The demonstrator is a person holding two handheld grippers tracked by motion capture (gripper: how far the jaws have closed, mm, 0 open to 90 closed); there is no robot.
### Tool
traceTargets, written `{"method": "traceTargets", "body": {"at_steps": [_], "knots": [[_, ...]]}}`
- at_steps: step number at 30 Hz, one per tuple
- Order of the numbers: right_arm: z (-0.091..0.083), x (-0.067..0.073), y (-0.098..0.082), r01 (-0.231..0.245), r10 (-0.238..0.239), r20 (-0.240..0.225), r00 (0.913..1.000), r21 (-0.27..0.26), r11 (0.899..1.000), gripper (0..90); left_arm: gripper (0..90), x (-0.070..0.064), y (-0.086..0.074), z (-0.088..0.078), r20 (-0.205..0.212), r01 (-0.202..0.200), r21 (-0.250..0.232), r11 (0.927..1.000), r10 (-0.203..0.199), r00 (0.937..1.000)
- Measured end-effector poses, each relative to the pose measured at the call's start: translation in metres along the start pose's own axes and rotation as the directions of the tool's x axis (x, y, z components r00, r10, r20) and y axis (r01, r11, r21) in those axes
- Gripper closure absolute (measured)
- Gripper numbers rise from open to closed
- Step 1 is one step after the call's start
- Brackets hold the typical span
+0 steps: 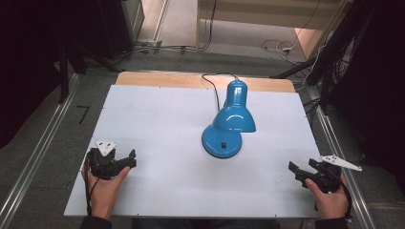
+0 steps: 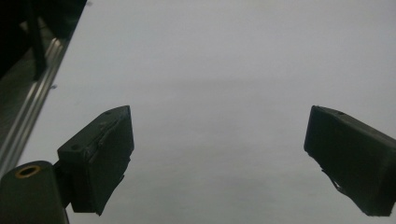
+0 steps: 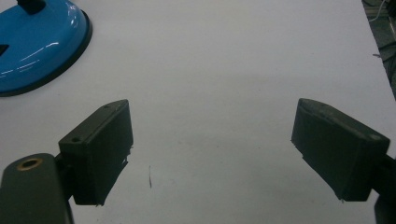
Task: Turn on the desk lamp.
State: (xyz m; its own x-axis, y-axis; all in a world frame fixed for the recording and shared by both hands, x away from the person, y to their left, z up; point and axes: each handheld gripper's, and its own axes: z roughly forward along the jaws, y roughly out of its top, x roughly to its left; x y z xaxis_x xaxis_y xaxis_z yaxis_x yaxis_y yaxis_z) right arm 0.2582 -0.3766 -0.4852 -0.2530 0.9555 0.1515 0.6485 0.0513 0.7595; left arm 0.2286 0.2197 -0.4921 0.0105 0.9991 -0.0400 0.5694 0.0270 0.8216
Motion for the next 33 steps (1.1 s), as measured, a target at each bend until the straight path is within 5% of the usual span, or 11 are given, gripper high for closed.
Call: {"method": "traceTargets", "body": {"at_steps": [9,33], "knots": [[0.003,0.006,0.002,0.021,-0.021,-0.008,0.9997,0.003,1.000,11.1,8.6,-0.007,-0.002,-0.004,0.043,-0.020,0.000,0.9998,0.020,0.9989],[0.019,0.036,0.014,0.077,-0.076,-0.058,0.9954,0.004,0.997,11.1,8.6,-0.009,-0.001,-0.006,0.048,-0.005,-0.028,0.9996,0.006,0.9988]]}}
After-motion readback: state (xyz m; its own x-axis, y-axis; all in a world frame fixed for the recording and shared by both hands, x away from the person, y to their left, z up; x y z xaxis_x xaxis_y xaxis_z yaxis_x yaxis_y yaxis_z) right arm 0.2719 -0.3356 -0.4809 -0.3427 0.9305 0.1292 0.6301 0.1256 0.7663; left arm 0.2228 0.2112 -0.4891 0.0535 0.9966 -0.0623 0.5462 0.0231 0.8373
